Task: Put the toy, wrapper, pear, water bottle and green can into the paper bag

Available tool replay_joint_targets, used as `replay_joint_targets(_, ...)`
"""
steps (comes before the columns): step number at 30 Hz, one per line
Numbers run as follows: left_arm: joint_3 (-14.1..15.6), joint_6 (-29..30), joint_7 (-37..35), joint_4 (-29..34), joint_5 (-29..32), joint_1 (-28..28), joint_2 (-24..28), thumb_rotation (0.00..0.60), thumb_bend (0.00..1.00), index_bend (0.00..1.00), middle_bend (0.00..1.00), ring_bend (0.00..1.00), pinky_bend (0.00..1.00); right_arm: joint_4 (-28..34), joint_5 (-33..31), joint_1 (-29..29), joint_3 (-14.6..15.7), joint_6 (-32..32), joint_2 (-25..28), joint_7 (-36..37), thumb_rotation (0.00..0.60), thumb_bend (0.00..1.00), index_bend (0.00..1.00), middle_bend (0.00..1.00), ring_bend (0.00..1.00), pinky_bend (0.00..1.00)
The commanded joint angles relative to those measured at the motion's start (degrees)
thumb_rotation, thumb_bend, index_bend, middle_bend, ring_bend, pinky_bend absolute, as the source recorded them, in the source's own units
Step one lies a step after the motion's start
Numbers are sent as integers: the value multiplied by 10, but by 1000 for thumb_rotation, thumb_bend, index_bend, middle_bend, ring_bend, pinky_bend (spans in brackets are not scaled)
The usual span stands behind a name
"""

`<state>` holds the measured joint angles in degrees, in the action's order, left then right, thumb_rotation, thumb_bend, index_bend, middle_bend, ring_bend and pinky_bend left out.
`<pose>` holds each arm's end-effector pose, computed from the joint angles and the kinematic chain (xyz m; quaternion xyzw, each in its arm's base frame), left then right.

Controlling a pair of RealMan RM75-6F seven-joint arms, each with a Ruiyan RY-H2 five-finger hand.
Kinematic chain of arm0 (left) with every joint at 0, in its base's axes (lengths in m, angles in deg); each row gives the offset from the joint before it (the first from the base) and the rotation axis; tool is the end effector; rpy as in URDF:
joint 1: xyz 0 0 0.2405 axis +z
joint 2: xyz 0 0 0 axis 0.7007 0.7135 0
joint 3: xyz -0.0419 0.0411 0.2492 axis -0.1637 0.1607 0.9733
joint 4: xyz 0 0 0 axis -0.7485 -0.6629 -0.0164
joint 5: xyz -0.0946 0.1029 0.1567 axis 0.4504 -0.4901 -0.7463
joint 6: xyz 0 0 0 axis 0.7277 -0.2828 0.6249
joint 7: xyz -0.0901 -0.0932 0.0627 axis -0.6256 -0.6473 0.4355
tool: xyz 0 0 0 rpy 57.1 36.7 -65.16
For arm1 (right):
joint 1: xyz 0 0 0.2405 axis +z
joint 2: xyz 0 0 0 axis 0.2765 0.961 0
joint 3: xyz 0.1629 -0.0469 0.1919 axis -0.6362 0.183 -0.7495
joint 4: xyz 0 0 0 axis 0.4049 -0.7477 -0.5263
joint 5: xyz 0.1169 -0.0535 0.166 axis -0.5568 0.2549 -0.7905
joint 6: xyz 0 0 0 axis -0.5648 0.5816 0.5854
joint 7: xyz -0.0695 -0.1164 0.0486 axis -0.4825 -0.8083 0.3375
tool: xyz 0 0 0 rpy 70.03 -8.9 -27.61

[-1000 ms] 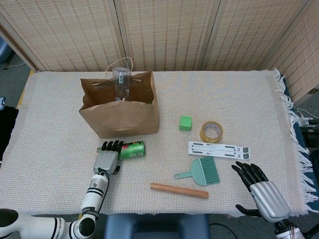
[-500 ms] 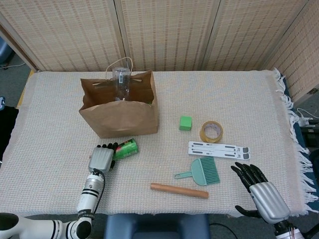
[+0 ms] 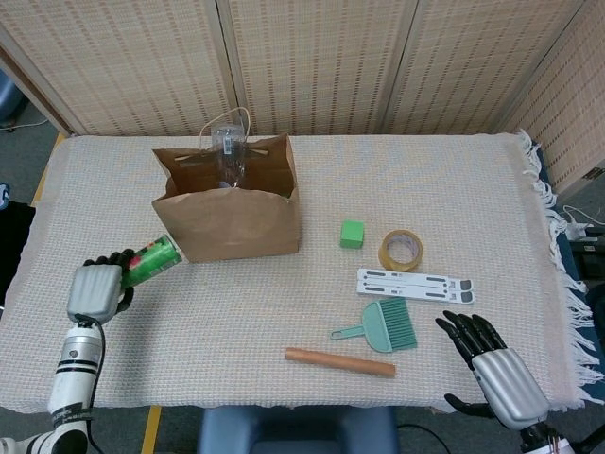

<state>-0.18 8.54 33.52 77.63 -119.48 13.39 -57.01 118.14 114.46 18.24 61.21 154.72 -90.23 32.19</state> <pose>-0.2263 0.2869 0.1107 -0.6327 -0.3530 -0.2646 0.6364 -0.2020 -0.1163 0.1504 0.6821 -0.4627 0.3649 0.4331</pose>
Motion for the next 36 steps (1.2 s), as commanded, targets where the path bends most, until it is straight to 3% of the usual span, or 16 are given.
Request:
replay_joint_targets(1,-32,17,-86,23,2,42,63,600,579,591,630,614,773,0,2,-1,1,-2,-3,-5,600,57,0,0,0,0)
replay_joint_targets(6,-75,25,-149,41,-7,51,85,600,583,591,630,614,773,2,6,-3,3,-2,-7,-14,600,57,0,0,0,0)
replay_joint_targets(13,-116,61,-173,61,-97,35,74,600,583,592,632,614,775,0,-1,-1,1,-7,-11,-20,600,58,0,0,0,0)
replay_joint_targets(20,-103,19,-59,50,-187,-23,61,600,585,599,637,614,776,-2,-5,0,0,-8,-9,-17,600,57,0,0,0,0)
replay_joint_targets(25,-92,-28,30,17,-212,-63,46,600,585,615,652,624,796,-3,-5,0,0,-7,-7,-13,600,57,0,0,0,0)
replay_joint_targets(36,-153,-82,144,-36,-142,-151,17,600,608,633,662,633,816,-5,-15,3,-5,-6,-3,-7,600,57,0,0,0,0)
